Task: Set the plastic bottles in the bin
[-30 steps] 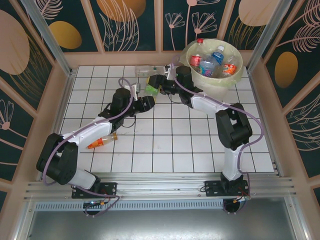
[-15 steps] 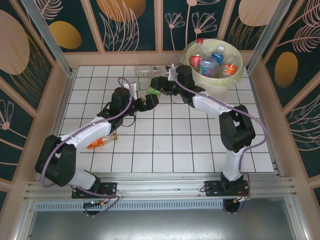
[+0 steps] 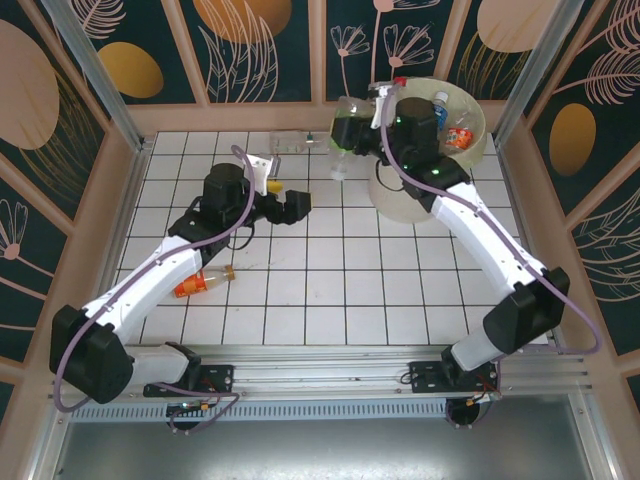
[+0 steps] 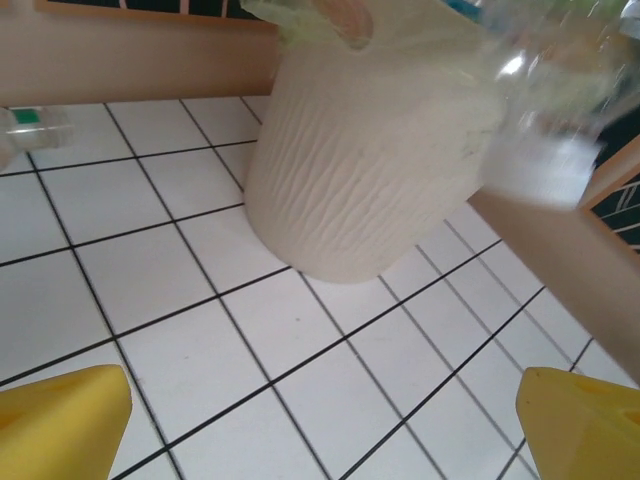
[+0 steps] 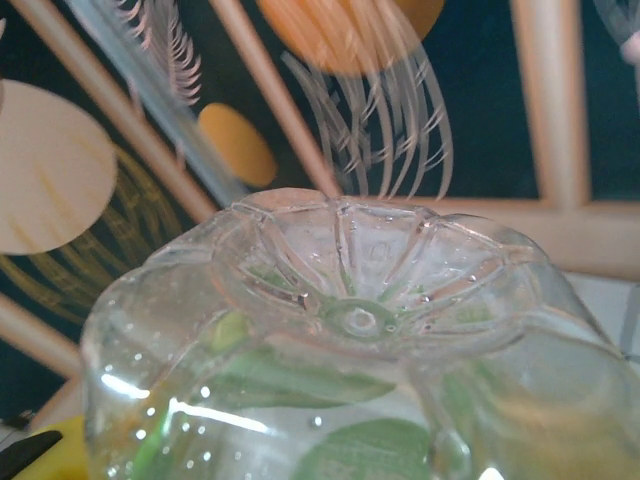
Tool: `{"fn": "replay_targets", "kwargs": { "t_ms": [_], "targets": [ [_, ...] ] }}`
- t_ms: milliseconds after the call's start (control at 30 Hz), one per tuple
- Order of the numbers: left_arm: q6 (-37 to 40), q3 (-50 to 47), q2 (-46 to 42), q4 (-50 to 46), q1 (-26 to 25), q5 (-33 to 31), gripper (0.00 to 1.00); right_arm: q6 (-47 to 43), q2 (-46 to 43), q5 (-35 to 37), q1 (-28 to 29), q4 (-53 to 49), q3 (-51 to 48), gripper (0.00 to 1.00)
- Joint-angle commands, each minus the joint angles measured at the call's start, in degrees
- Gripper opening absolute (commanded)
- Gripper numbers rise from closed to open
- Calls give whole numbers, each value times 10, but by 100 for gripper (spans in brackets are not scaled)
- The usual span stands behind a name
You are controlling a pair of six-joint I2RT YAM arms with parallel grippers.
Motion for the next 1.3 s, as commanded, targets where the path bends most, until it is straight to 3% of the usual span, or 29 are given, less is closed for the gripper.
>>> {"fn": "replay_targets", "kwargs": {
  "t_ms": [0,100,333,700,1000,1267],
  "targets": [
    [55,12,-14,-58,-3,-14,99,-94,-27,128,-13,-48,24,49],
    [64,1,-20,-56,-3,-20,99,-117,-40,187,-42,-64,33,49],
    [59,-6,-22,-39,-3,-13,99,-121,-61,203,-144,-61,37,49],
    [44,-10,-13,-32,-3,-16,99,-130,2,248,-211,-53,72,49],
    [38,-12,-3,-31,-3,-21,99,-123,58,206,-232,-65,68,49],
    [38,-13,4,-30,-3,-21,99,-100,13,130,-231,-50,-33,51]
  ]
}}
